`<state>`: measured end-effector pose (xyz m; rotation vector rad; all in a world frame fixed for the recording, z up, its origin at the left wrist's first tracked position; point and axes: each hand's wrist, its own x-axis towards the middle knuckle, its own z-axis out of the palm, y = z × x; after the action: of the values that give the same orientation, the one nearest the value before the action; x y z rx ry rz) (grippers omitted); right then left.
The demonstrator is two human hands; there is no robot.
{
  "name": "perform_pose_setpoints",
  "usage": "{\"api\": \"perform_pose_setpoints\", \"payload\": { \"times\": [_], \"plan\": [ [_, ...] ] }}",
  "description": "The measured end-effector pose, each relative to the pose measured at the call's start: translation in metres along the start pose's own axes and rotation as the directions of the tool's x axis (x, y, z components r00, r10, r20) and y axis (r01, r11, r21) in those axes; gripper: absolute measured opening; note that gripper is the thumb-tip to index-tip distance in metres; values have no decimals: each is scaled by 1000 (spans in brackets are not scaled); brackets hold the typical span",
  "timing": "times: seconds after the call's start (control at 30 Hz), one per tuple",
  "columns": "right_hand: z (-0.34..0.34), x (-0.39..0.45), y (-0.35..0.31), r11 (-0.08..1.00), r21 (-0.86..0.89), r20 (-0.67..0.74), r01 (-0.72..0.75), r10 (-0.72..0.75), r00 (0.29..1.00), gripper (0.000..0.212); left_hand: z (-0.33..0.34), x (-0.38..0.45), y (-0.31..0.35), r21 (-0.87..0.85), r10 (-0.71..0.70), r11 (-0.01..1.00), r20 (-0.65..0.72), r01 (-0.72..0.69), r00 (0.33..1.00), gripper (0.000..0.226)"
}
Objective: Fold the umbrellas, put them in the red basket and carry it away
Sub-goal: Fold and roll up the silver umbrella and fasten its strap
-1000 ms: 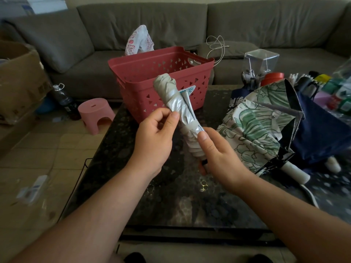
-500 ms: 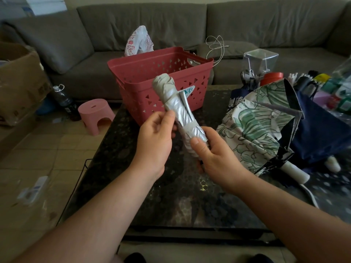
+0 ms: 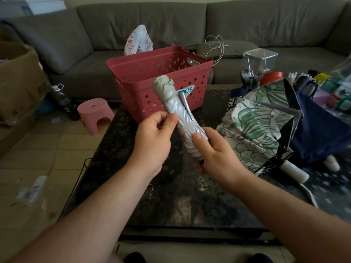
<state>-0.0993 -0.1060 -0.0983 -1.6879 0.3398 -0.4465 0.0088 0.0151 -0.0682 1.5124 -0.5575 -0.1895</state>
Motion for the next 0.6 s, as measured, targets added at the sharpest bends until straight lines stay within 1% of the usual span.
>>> {"api": "perform_pose_setpoints", "payload": {
  "times": [0.07, 0.13, 0.27, 0.37, 0.43, 0.5, 0.6],
  "plan": [
    [0, 2, 2, 999, -32, -3, 18, -18, 1000, 26, 0, 0, -2, 14, -2, 1000, -10, 2, 1000, 20],
    [-1, 3, 4, 993, -107, -13, 40, -42, 999, 19, 0, 1, -3, 29, -24, 999, -38, 25, 999, 22],
    [-2, 3, 8, 984, -170, -23, 55, -60, 998, 20, 2, -1, -4, 46, -78, 996, -45, 80, 996, 23],
    [-4, 2, 7, 978, -203, -36, 54, -62, 997, 28, 4, -2, -1, 50, -91, 994, -50, 94, 995, 25],
    [-6, 0, 6, 972, -228, -48, 58, -71, 996, 40, 6, -2, 2, -2, -90, 996, -50, 90, 995, 27],
    [-7, -2, 5, 967, -244, -61, 70, -88, 994, 51, 5, -3, 2, 2, -50, 999, -25, 50, 998, 27],
    [-5, -3, 4, 975, -215, -85, 62, -82, 993, 56, 3, -1, 0, 11, -8, 1000, -11, 8, 1000, 21]
  ]
}}
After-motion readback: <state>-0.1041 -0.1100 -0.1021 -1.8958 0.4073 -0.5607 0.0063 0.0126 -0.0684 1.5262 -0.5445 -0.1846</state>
